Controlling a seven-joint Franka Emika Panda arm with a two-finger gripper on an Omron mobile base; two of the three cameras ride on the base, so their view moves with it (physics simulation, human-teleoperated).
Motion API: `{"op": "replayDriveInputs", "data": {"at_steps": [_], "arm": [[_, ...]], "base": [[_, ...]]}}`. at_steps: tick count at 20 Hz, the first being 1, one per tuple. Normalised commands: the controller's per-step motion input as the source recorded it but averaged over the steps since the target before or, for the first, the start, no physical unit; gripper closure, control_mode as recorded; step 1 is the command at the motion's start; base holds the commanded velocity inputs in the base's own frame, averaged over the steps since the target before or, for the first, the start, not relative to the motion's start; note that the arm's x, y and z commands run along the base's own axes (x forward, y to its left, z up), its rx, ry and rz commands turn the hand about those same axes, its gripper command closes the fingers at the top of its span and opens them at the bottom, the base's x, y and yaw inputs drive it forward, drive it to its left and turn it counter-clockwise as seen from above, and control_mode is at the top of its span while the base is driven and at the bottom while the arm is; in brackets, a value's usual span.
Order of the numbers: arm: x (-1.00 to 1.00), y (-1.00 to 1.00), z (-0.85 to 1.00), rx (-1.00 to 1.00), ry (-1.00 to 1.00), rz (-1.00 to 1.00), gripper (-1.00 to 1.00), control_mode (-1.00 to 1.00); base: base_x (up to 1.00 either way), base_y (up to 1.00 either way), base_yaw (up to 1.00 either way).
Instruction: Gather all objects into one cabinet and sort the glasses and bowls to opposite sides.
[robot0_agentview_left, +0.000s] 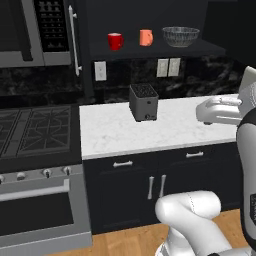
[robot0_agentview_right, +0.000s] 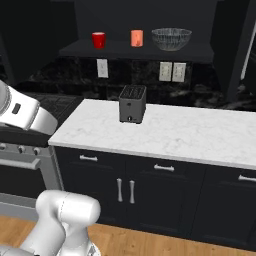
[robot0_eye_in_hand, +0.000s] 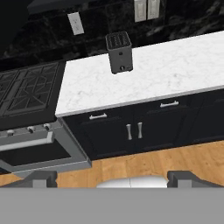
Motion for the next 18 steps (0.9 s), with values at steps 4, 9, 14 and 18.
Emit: {"op": "replayDriveInputs", "data": {"at_steps": [4,9,14,18], "arm": [[0.00,0.00,0.00,0.00,0.00,0.00,-1.00,1.00],[0.00,0.00,0.00,0.00,0.00,0.00,-1.00,1.00],[0.00,0.00,0.00,0.00,0.00,0.00,-1.00,1.00],[0.00,0.00,0.00,0.00,0.00,0.00,-1.00,1.00]], "base": [[-0.16,-0.14,0.00],[-0.23,-0.38,0.00],[-0.34,-0.44,0.00],[-0.33,-0.50,0.00]]}}
